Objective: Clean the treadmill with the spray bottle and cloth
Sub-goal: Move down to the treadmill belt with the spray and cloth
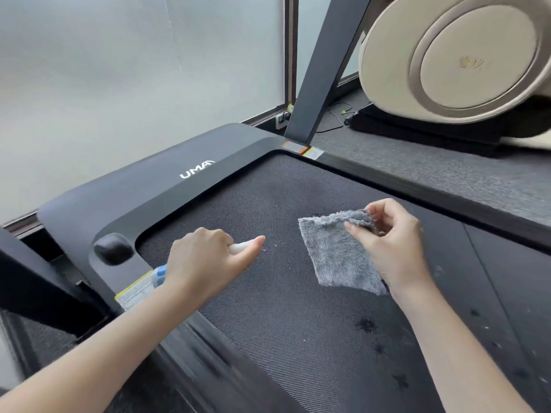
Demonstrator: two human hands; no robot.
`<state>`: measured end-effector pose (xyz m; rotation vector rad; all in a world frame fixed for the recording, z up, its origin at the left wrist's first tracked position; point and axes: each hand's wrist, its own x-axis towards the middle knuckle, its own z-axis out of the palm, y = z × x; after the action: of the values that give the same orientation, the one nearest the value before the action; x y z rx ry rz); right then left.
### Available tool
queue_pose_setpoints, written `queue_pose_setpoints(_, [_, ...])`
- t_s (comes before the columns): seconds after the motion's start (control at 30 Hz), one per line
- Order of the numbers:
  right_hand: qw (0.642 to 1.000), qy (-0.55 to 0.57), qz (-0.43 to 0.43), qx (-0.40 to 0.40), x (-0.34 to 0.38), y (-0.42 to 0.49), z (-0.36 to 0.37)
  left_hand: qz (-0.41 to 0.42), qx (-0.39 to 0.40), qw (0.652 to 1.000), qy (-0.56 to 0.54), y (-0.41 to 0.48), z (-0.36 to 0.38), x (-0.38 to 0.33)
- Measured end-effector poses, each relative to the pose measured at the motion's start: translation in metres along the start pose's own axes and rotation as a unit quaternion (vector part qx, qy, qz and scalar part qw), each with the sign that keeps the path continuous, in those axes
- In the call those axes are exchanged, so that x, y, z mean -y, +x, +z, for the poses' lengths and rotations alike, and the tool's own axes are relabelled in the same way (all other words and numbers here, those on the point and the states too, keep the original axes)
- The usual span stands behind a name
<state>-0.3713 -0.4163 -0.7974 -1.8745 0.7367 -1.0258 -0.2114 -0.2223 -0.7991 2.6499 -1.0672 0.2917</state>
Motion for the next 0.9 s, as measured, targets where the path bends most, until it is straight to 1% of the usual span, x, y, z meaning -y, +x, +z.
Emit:
queue_pose_setpoints(0.17, [1.0,0.001,-0.018,0.01,0.0,0.01,-0.003,-0.011,-0.01,0.999,-0.03,0.012,-0.003,0.006])
queue_pose_setpoints(0.23, [0.999,-0.009,-0.036,0.027,0.001,0.019,0.002,-0.032,-0.021,0.998,-0.04,0.019,-0.006,0.013])
queue_pose_setpoints(0.3, [0.997,-0.015,-0.047,0.062,0.004,0.03,0.014,-0.059,-0.033,0.996,-0.054,0.03,-0.009,0.023])
queue_pose_setpoints(0.37, [0.992,0.0,-0.043,0.116,0.007,0.042,0.036,-0.081,-0.048,0.993,-0.065,0.041,-0.011,0.034])
queue_pose_setpoints(0.43, [0.979,0.037,-0.024,0.197,0.011,0.052,0.066,-0.107,-0.066,0.989,-0.077,0.054,-0.014,0.047])
queue_pose_setpoints(0.53, [0.94,0.082,0.009,0.332,0.016,0.063,0.124,-0.148,-0.072,0.983,-0.084,0.073,-0.017,0.067])
queue_pose_setpoints(0.6, [0.919,0.073,0.016,0.388,0.013,0.068,0.168,-0.169,-0.08,0.98,-0.075,0.081,-0.017,0.08])
queue_pose_setpoints(0.63, [0.916,0.06,0.013,0.395,0.009,0.071,0.19,-0.176,-0.084,0.978,-0.073,0.084,-0.017,0.086])
queue_pose_setpoints(0.67, [0.921,0.04,0.008,0.387,0.003,0.074,0.209,-0.182,-0.086,0.977,-0.069,0.086,-0.017,0.09])
queue_pose_setpoints(0.73, [0.945,-0.032,-0.004,0.327,-0.011,0.076,0.239,-0.192,-0.088,0.976,-0.056,0.089,-0.017,0.098])
queue_pose_setpoints(0.77, [0.954,-0.093,-0.025,0.285,-0.018,0.075,0.248,-0.197,-0.088,0.975,-0.051,0.091,-0.018,0.102])
queue_pose_setpoints(0.8, [0.95,-0.166,-0.059,0.259,-0.024,0.072,0.252,-0.202,-0.087,0.974,-0.046,0.093,-0.018,0.106])
queue_pose_setpoints(0.83, [0.93,-0.231,-0.096,0.27,-0.03,0.066,0.256,-0.205,-0.087,0.974,-0.042,0.094,-0.019,0.109])
queue_pose_setpoints(0.9, [0.858,-0.315,-0.177,0.365,-0.038,0.047,0.261,-0.211,-0.082,0.974,-0.029,0.097,-0.021,0.113])
